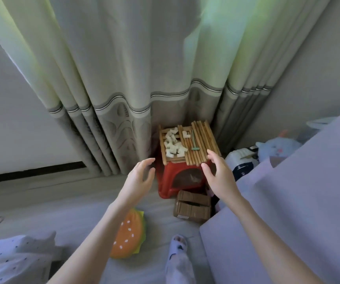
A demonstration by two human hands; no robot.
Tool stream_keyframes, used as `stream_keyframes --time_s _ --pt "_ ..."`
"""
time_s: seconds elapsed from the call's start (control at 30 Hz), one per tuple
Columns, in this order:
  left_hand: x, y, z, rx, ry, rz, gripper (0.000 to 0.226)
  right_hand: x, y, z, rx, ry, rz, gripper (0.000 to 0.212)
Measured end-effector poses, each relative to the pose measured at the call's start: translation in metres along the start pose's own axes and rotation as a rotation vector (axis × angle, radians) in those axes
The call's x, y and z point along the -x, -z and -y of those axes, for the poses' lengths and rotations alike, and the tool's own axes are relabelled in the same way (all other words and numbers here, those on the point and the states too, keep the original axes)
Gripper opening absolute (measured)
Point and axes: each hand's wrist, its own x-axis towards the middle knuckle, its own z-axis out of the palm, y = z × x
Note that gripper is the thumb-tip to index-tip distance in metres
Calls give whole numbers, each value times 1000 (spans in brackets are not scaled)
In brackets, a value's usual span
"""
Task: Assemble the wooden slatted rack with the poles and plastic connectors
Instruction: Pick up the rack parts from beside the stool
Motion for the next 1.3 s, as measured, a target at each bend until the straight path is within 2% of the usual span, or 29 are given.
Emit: stream_keyframes --time_s 0.2,0.37,0.5,0.63,0.73,0.83,0.93,1.1,1.3 --pt "-113 -34 -3 55 121 16 34 -121 -38 -19 -120 -156 80 46" --pt "-197 -55 18 150 268 53 32 -207 -61 -48 -163 -280 75 45" --pt "-270 -82 60 245 458 46 33 -272 -76 -101 -135 -371 41 43" --pt "-339 -122 99 407 626 105 21 -329 -97 -165 -92 -437 124 33" --pt "-383 -151 126 512 755 89 21 -367 -111 -212 -91 -563 141 32" --pt "-414 -176 159 515 801 130 17 -402 -128 -265 -5 -643 170 38" --pt "-435 -200 194 458 907 124 53 -428 -145 -313 52 -743 164 50" --pt "-455 -229 218 533 976 77 31 -456 -166 -359 -59 -1036 181 60" --pt "-467 -223 232 695 1101 66 42 -463 -165 -373 -244 -1166 236 62"
